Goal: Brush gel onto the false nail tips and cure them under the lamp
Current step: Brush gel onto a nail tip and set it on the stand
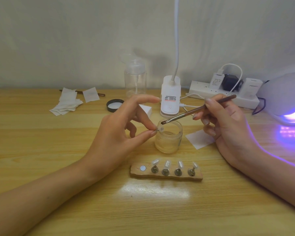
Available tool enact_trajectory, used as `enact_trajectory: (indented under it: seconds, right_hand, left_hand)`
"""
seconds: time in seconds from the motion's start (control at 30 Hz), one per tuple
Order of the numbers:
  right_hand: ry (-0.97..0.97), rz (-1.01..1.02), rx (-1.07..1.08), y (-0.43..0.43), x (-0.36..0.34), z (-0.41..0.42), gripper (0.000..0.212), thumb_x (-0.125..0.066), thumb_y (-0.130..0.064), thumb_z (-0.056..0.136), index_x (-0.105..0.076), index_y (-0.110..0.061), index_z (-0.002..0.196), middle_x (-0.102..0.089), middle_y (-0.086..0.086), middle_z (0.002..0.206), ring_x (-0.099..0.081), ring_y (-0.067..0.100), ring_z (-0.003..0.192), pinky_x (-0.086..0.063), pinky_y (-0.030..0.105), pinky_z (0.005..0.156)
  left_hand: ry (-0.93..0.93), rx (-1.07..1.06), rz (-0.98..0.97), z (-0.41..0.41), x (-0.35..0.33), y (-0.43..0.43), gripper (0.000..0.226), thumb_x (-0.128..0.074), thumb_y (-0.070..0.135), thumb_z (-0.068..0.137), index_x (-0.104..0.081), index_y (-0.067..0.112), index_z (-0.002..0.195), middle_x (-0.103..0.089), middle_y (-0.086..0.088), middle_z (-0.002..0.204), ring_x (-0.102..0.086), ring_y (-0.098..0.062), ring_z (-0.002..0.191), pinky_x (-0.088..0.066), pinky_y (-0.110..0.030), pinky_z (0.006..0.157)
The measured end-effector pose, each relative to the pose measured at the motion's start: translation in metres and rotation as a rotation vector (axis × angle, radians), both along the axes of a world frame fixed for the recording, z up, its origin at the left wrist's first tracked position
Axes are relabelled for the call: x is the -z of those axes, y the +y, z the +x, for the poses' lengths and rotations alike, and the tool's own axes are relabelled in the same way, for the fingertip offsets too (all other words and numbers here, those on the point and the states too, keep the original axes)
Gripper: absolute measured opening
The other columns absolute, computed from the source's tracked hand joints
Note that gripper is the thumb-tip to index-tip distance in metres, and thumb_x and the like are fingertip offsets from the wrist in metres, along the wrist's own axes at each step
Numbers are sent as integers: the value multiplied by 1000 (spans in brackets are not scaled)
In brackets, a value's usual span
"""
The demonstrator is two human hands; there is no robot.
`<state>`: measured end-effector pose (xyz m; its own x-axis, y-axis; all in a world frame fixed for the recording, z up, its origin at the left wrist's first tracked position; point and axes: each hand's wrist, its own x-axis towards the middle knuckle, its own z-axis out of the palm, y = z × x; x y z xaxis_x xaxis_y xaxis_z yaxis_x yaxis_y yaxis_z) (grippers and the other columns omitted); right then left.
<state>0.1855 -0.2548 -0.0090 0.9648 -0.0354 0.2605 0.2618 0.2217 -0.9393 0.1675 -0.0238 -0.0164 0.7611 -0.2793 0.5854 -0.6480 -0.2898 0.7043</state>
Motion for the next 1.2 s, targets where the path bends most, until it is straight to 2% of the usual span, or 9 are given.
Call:
enact_trajectory:
  seconds: [0.1, 0.27, 0.43, 0.53, 0.7, 0.9, 1.07, 1.2]
  right_hand:
    - [-28, -26, -52, 1, 0, -1, 23, -67, -36, 83, -51, -21, 83, -69, 4, 68, -50, 7, 56, -34, 15, 43]
    - [21, -10, 13, 1, 0, 0, 25, -68, -38, 75, -51, -20, 84, -69, 5, 67, -49, 7, 55, -33, 15, 41]
    - [-24, -37, -54, 2, 0, 0, 24, -66, -39, 79, -51, -21, 84, -70, 5, 69, -49, 8, 58, -34, 15, 42]
    - [14, -41, -9, 2, 0, 0, 26, -67, -38, 77, -51, -20, 85, -70, 5, 68, -48, 9, 57, -32, 16, 41]
    - [-13, -19, -28, 0, 0, 0, 24, -66, -38, 79, -50, -21, 84, -69, 5, 69, -49, 7, 56, -33, 15, 42]
    - [11, -37, 7, 0, 1, 1, 26, -67, -38, 76, -51, -20, 85, -69, 5, 68, -50, 8, 56, -32, 16, 41]
    - [-59, -16, -40, -1, 1, -1, 20, -65, -35, 85, -50, -21, 84, -69, 5, 69, -50, 8, 55, -34, 15, 42]
    - [-24, -36, 10, 0, 1, -1, 20, -65, -34, 80, -50, -20, 83, -68, 6, 66, -49, 8, 55, -32, 16, 40]
  left_hand:
    - [-3, 3, -4, 0, -1, 0, 55, -75, 5, 84, -55, 26, 131, -69, 10, 85, -70, -17, 91, -49, -22, 64]
    - [-10, -7, 5, 0, -1, 0, 55, -76, 7, 84, -55, 27, 131, -69, 10, 85, -70, -16, 91, -50, -23, 63]
    - [-3, 2, -1, -1, -1, 0, 55, -75, 8, 84, -55, 28, 131, -69, 9, 85, -70, -18, 91, -49, -22, 64]
    - [-4, 3, 0, 0, -1, -1, 54, -75, 8, 84, -55, 27, 131, -69, 9, 85, -70, -18, 91, -50, -23, 63]
    - [-1, -1, 6, 0, 0, 0, 58, -78, -1, 85, -55, 26, 131, -69, 8, 85, -70, -18, 91, -51, -24, 64]
    - [4, 4, -1, -1, 1, 0, 55, -76, 5, 85, -55, 24, 132, -68, 11, 84, -70, -17, 90, -50, -24, 63]
    - [33, 3, 1, 0, 2, -1, 58, -77, 3, 86, -53, 24, 134, -67, 13, 81, -70, -17, 88, -51, -29, 59]
    - [55, 5, -4, 0, 2, -1, 58, -77, 4, 86, -53, 25, 134, -66, 12, 81, -70, -18, 87, -51, -32, 59]
